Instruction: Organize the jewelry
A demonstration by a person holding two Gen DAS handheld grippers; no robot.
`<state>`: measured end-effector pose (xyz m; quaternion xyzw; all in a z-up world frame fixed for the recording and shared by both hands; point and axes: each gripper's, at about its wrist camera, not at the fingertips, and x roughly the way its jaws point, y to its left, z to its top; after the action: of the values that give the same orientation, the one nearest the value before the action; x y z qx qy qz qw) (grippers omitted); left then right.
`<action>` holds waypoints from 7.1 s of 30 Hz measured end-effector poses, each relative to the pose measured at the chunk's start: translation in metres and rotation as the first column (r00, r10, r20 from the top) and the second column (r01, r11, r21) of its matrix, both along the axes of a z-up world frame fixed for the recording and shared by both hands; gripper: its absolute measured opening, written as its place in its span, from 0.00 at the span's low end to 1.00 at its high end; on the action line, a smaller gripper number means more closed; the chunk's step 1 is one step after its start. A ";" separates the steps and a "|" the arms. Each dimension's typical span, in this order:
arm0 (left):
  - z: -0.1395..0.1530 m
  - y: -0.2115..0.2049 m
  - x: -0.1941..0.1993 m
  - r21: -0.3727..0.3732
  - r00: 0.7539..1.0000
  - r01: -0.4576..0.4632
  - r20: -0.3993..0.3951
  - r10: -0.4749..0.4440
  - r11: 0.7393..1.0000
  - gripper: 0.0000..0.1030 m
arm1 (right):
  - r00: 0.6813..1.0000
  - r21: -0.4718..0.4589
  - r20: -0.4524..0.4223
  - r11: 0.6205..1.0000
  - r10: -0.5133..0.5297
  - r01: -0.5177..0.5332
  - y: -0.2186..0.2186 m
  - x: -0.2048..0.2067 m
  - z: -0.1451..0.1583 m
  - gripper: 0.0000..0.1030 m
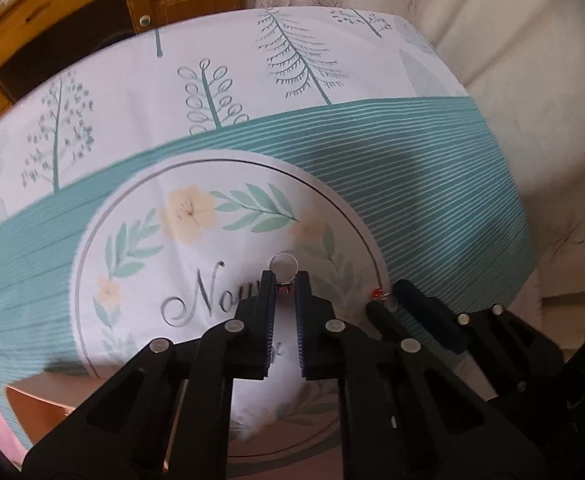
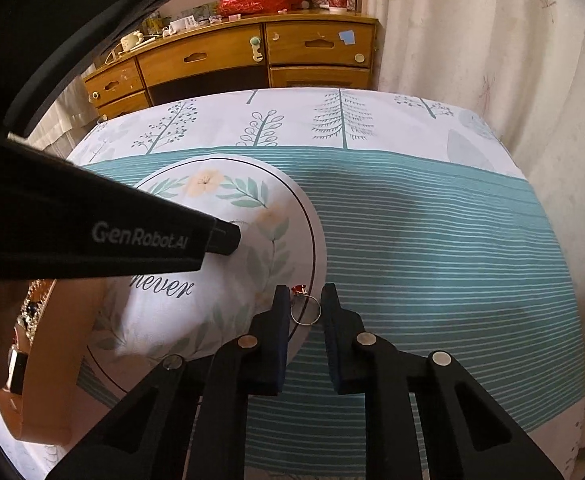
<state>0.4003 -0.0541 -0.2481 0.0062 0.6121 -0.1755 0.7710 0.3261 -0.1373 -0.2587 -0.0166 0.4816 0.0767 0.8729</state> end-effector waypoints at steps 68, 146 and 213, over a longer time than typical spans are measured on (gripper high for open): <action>0.086 0.239 -0.217 0.078 0.998 -0.034 -0.054 0.039 0.996 0.71 | 0.901 0.372 -0.285 0.828 -0.328 0.420 0.114 -0.201 0.088 0.90; 0.193 0.011 -0.417 0.062 0.836 -0.483 0.330 0.439 0.873 1.00 | 0.979 0.100 0.023 0.974 0.202 -0.203 -0.097 -0.344 0.240 1.00; 0.204 0.002 -0.422 0.101 0.796 -0.536 0.391 0.462 0.838 1.00 | 0.977 0.072 0.039 0.974 0.212 -0.214 -0.100 -0.337 0.240 1.00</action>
<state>-0.0212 -0.0521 -0.0437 -0.0449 0.4590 0.1035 0.8813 -0.0109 -0.2376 -0.0192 -0.0363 0.4604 0.1877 0.8669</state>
